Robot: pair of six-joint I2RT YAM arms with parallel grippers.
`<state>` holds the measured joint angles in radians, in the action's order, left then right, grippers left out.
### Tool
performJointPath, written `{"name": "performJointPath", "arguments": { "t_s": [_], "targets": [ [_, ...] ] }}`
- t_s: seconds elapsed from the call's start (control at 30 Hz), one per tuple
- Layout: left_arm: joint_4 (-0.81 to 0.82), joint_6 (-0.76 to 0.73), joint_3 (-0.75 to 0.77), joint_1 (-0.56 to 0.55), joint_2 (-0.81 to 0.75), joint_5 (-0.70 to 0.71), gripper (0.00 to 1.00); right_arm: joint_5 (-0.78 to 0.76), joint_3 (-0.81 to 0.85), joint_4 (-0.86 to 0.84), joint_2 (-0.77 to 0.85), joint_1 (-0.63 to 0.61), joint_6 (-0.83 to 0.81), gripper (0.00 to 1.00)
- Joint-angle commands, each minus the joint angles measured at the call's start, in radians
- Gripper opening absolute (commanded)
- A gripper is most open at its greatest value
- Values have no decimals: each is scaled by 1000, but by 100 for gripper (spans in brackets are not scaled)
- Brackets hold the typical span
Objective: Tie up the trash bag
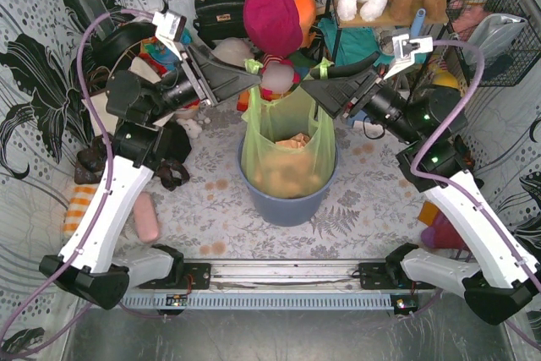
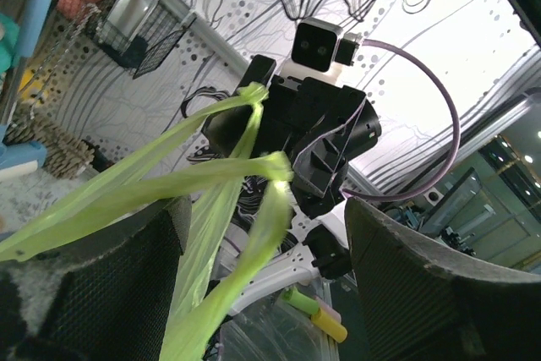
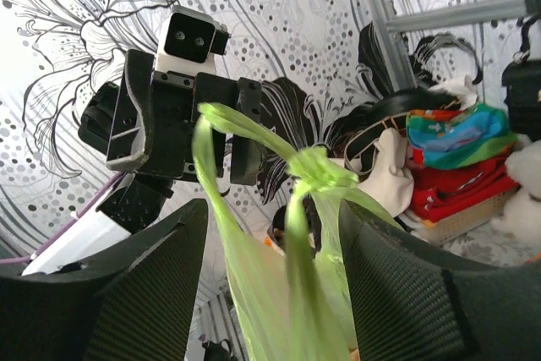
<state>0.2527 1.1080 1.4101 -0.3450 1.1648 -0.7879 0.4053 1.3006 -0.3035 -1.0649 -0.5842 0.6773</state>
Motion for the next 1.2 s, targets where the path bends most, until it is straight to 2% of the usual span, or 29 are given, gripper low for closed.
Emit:
{"name": "performJointPath", "arguments": {
  "t_s": [0.0, 0.17, 0.3, 0.53, 0.67, 0.87, 1.03, 1.17],
  "targets": [
    [69, 30, 138, 7, 47, -47, 81, -49, 130, 55, 1, -5, -97, 63],
    [-72, -50, 350, 6, 84, -29, 80, -30, 307, 131, -49, -6, -134, 58],
    [-180, -95, 454, 11, 85, -13, 79, 13, 339, 136, -42, -5, -125, 54],
    [-186, -89, 376, 13, 35, -1, 78, -18, 208, 141, 36, -6, -118, 54],
    [-271, -122, 322, 13, 18, 6, 78, -33, 133, 137, 69, -6, -100, 55],
    [-298, -115, 228, 13, 5, -37, 80, -34, 112, 138, 78, -6, -96, 56],
    [-343, -137, 219, 13, 11, -51, 81, -30, 117, 136, 72, -6, -94, 56],
    [-226, -57, 182, 12, 25, -88, 81, -27, 117, 135, 66, -6, -93, 56]
  ]
}}
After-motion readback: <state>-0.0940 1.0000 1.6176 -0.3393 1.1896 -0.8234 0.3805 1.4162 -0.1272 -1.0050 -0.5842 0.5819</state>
